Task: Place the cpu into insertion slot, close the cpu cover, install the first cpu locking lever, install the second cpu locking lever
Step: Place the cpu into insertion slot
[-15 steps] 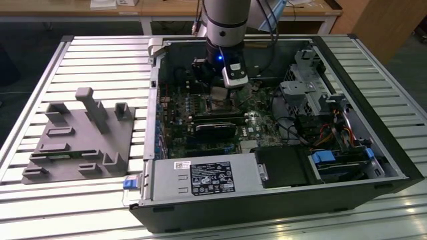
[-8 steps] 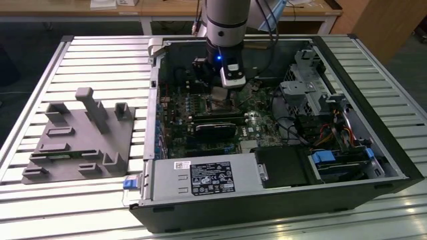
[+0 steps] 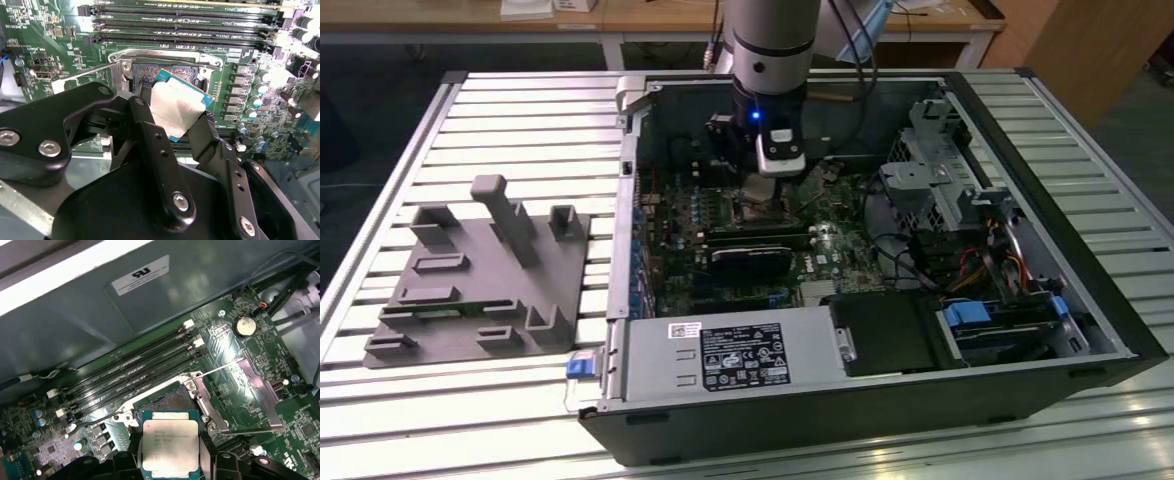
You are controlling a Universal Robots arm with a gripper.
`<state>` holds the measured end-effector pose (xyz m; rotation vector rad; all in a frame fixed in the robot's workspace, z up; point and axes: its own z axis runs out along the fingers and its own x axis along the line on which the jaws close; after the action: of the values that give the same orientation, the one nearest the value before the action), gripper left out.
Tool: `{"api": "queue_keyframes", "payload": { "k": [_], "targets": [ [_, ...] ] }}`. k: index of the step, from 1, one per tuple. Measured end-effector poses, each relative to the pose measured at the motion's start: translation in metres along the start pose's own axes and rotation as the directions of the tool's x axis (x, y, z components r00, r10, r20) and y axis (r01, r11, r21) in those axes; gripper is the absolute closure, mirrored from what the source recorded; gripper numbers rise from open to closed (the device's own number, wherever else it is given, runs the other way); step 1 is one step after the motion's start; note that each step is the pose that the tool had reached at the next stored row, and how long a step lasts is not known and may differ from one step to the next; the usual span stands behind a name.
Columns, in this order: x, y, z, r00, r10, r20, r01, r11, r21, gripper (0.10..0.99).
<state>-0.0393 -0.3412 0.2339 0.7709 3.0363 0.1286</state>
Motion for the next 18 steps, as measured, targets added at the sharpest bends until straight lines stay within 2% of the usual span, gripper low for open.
{"api": "queue_keyframes", "payload": {
  "k": [6,11,14,18],
  "targets": [
    [0.0,0.0,0.0004,0.999,0.045,0.0037,-0.045,0.999,-0.001,0.545],
    [0.0,-0.0001,0.0009,0.9956,0.093,0.0079,-0.093,0.9957,-0.001,0.545],
    [0.0,-0.0001,0.0013,0.9916,0.129,0.0108,-0.129,0.9917,-0.002,0.545],
    [0.0,-0.0002,0.0021,0.9816,0.19,0.0157,-0.19,0.9817,-0.004,0.545]
  ]
}}
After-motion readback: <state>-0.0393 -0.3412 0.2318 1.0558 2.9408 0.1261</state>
